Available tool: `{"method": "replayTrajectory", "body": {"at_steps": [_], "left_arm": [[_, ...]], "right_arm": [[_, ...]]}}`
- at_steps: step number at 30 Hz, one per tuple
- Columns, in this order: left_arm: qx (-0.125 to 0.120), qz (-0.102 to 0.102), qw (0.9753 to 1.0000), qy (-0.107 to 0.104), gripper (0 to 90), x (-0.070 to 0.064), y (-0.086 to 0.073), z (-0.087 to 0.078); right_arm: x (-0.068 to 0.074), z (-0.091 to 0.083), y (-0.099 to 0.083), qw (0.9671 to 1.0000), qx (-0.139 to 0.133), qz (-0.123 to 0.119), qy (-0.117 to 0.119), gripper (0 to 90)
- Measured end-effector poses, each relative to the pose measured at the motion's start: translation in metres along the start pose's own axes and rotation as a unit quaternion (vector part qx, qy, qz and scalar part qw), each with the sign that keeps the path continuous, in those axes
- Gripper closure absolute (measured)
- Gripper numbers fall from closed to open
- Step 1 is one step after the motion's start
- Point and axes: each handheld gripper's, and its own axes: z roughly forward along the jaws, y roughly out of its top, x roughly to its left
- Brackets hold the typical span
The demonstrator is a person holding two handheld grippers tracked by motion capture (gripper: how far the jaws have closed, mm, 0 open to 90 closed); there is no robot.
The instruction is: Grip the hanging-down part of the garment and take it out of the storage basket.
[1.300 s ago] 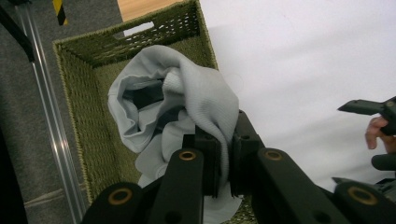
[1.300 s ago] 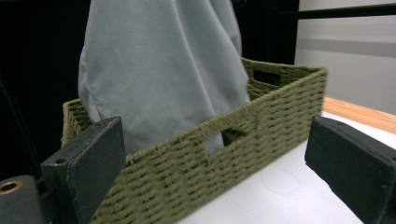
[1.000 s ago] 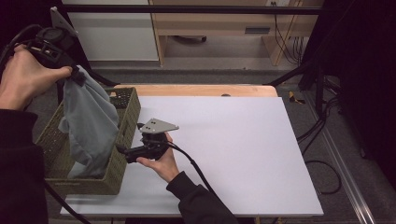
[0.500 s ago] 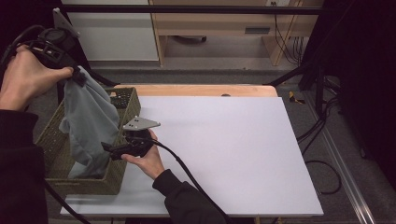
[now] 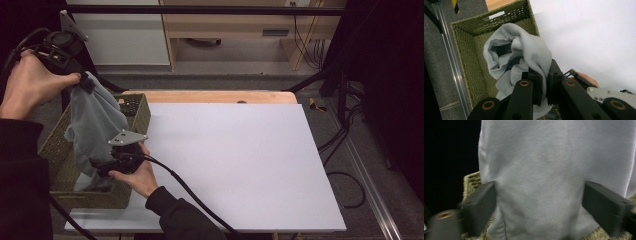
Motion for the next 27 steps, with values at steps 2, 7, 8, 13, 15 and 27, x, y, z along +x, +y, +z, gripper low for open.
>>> {"method": "replayTrajectory", "body": {"at_steps": [2, 7, 8, 13, 15, 27], "left_arm": [[0.001, 0.000, 1.0000, 0.000, 83.8, 0.001, -0.001, 0.000], [-0.001, 0.001, 1.0000, -0.002, 83.8, 0.004, -0.004, -0.002], [-0.001, 0.000, 1.0000, -0.003, 83.8, 0.005, -0.005, -0.003], [-0.005, -0.003, 1.0000, -0.002, 83.8, 0.007, -0.007, -0.005], [-0.007, -0.004, 1.0000, -0.002, 83.8, 0.008, -0.008, -0.006], [-0.013, -0.008, 0.9999, -0.003, 83.8, 0.010, -0.009, -0.008]], "right_arm": [[0.004, 0.006, -0.002, 0.9999, 0.011, -0.004, -0.012, 38.8], [0.004, 0.008, -0.002, 0.9996, 0.018, -0.007, -0.021, 68.6], [0.001, 0.007, -0.001, 0.9997, 0.017, -0.005, -0.015, 82.2], [-0.006, 0.002, 0.001, 0.9998, 0.019, 0.001, -0.006, 87.7], [-0.009, -0.002, 0.001, 0.9998, 0.019, 0.004, -0.001, 87.9], [-0.032, -0.054, 0.011, 1.0000, -0.007, 0.002, -0.005, 88.0]]}}
